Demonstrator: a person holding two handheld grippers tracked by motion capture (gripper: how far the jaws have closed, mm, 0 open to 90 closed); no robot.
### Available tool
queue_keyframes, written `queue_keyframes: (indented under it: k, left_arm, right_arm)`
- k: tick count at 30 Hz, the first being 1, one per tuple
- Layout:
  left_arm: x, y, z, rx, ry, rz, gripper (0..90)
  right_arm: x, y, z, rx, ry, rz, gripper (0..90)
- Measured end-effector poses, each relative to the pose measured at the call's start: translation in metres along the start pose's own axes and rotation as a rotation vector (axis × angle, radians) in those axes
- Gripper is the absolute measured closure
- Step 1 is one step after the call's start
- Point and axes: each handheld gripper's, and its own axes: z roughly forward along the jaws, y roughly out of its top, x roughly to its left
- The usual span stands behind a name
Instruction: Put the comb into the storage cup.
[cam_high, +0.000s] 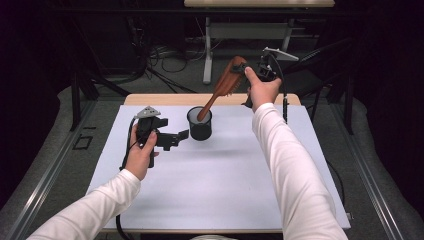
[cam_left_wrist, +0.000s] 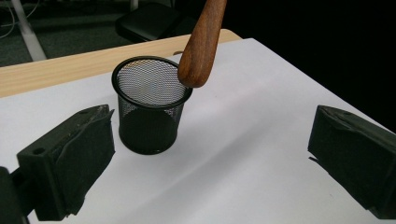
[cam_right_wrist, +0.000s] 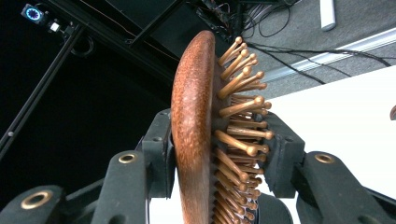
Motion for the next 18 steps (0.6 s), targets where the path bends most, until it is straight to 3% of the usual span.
queue_keyframes:
  k: [18]
  left_arm:
    - [0.002,-0.003,-0.002,-0.009,0.013,-0.007,0.5]
  right_arm:
    - [0.002,-0.009,0.019,-0.038,-0.029,-0.04,52.3]
